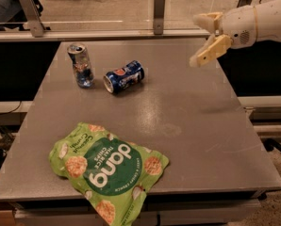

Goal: Knock pepsi can over

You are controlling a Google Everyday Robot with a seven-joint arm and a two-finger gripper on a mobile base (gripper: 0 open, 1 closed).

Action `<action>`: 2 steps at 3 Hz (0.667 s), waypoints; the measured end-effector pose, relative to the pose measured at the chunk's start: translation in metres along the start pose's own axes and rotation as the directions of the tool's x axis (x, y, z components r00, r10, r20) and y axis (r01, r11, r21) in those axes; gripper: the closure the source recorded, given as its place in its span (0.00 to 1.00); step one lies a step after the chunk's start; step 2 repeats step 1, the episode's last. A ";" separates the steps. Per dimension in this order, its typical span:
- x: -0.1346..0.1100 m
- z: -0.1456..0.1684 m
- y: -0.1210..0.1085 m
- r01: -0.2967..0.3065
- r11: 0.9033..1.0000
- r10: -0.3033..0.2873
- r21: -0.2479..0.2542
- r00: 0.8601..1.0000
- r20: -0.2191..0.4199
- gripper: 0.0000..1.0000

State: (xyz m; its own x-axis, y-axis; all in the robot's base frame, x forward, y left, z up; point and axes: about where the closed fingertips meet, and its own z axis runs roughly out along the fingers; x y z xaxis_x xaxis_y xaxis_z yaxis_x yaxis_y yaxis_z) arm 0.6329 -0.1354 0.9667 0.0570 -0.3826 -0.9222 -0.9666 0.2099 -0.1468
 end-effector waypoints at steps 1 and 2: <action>-0.002 -0.005 -0.003 0.007 1.000 -0.007 0.013 1.000 -0.001 0.00; -0.002 -0.005 -0.003 0.007 1.000 -0.007 0.013 1.000 -0.001 0.00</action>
Offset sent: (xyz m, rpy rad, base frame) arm 0.0000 0.0000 0.0000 0.0000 0.0000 0.0000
